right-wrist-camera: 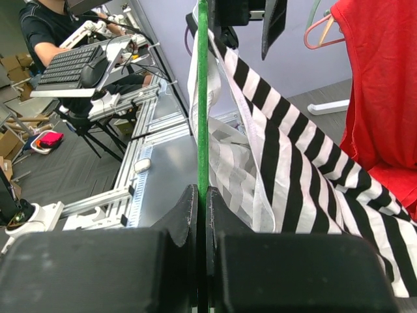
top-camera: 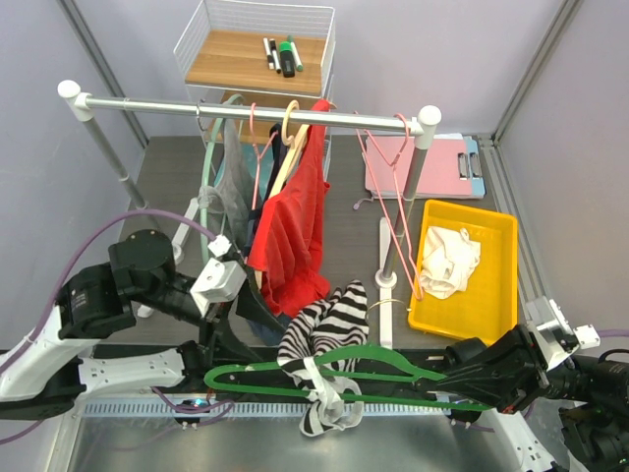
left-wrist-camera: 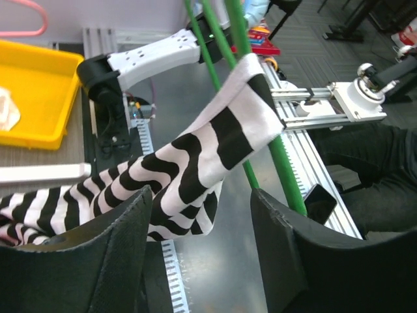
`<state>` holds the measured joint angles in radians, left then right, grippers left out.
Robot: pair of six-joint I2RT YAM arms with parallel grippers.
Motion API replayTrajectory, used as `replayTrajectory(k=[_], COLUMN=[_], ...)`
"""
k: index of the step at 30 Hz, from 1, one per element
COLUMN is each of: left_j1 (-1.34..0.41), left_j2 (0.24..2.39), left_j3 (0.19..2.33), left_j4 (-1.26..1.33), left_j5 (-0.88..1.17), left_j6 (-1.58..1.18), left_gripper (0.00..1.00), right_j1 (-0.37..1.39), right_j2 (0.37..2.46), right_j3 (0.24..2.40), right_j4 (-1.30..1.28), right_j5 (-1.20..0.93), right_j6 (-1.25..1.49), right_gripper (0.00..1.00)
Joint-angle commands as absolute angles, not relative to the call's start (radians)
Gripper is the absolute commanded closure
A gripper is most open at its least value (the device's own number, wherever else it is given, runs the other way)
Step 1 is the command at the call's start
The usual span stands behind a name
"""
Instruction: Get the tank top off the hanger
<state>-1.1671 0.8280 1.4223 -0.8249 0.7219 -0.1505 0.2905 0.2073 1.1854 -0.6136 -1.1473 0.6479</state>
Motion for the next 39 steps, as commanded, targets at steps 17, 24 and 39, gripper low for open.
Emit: replayTrajectory(k=[17, 24, 39], left_j1=[-1.167, -1.167, -1.167], left_j2=[0.911, 0.928, 0.753], left_j3=[1.41, 1.405, 1.436], left_j4=[-0.641, -0.614, -0.695], left_j5=[0.839, 0.876, 0.371], left_j6=[-0.245, -0.282, -0.294], left_gripper=[0.26, 0.43, 1.0], right_j1=[0.288, 0.288, 0.288], right_j2=[0.235, 0.238, 0.21], right_j3=[1.192, 1.181, 1.196], right_j4=[-0.528, -0.526, -0.689], right_j5=[-1.138, -1.132, -1.062], right_j6=[0.681, 0.673, 0.586], right_gripper=[0.99, 0.99, 0.99])
